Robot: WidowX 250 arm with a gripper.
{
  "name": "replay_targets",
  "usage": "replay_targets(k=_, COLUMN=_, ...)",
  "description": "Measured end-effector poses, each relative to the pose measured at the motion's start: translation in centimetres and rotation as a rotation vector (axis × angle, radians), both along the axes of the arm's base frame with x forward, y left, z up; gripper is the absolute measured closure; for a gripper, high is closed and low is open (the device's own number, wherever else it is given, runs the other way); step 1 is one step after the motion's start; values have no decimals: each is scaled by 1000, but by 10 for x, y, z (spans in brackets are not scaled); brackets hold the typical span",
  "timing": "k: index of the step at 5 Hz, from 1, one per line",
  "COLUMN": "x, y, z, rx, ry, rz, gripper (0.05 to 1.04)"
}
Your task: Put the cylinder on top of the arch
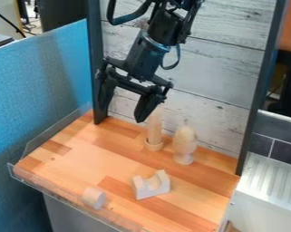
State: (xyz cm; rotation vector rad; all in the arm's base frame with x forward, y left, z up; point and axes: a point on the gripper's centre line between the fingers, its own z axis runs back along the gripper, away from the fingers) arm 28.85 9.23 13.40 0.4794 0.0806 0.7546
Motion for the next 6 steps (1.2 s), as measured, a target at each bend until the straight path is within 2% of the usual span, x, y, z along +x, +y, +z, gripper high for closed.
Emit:
replay_targets(k=1, x=0, y=-1, z=-10, rx=-7, ry=32, rz=1, gripper=83)
replay_targets(k=2, x=2, y=0, z=-11, rx=-3, ry=20, rz=5, gripper=83)
replay_targets(k=3, x=32, y=24, z=-61, rx=44, ry=-52, rz=102, gripper=83)
replay_targets(k=4, x=38, y=50, z=-75, rx=-1, ry=-112, rz=224, gripper=83)
replay_targets(k=5, x=32, y=60, z=-87, rx=-100, ry=-71, rz=376, gripper=83)
replay_targets(k=6, x=22, y=64, z=-96, rx=-215, ry=-56, rz=490, gripper=83)
